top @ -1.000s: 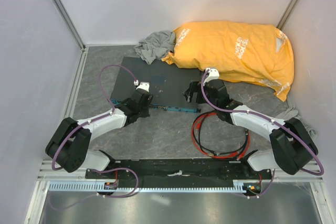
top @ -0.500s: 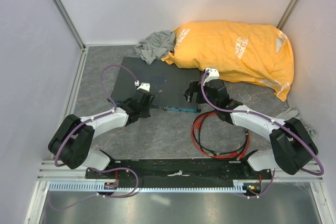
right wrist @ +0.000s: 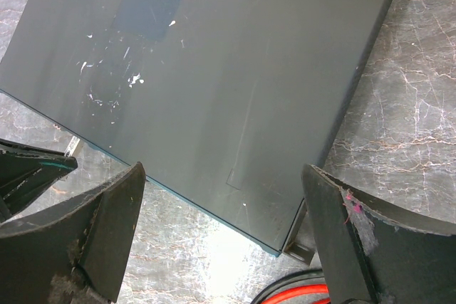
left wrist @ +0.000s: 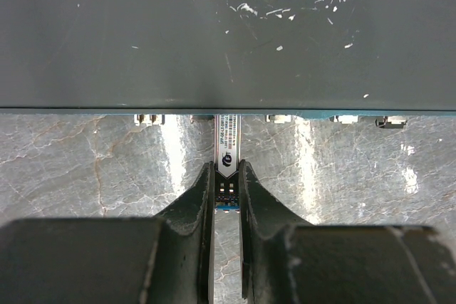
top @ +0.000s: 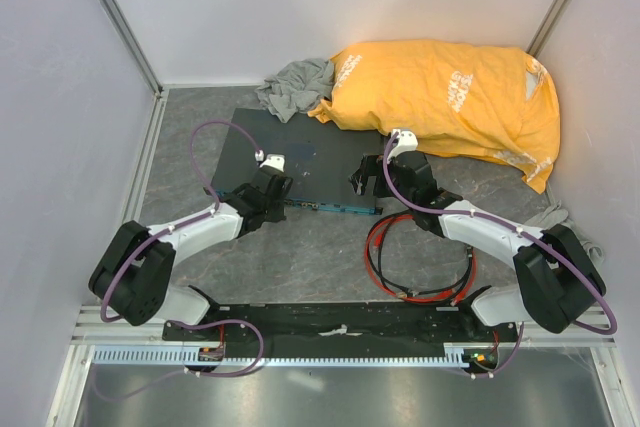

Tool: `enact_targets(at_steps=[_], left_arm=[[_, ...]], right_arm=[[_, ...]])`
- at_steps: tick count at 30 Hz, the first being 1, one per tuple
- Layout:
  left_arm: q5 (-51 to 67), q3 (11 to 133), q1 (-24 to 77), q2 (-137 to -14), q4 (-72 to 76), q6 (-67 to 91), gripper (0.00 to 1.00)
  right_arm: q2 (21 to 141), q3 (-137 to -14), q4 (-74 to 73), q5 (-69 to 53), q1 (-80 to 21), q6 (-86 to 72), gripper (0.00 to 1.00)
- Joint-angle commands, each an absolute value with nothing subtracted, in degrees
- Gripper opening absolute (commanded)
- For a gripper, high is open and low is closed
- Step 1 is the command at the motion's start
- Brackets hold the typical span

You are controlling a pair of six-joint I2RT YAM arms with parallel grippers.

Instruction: Insert the plug into the switch port

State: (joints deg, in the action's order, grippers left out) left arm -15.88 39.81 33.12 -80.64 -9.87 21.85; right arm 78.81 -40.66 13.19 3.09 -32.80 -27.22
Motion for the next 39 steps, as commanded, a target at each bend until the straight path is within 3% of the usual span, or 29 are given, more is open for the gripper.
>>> enact_targets(at_steps=[1, 39], left_arm=[[-16.7, 42.5, 32.5, -78.8, -9.6, 21.2, 0.02], [-17.7, 48.9, 30.8, -87.5, -2.4, 16.8, 0.02]], right_arm=[[78.7, -41.0, 15.0, 3.3, -33.0, -27.1, 0.98], [79.3, -40.5, 16.2, 1.8, -33.0, -27.6, 0.98]])
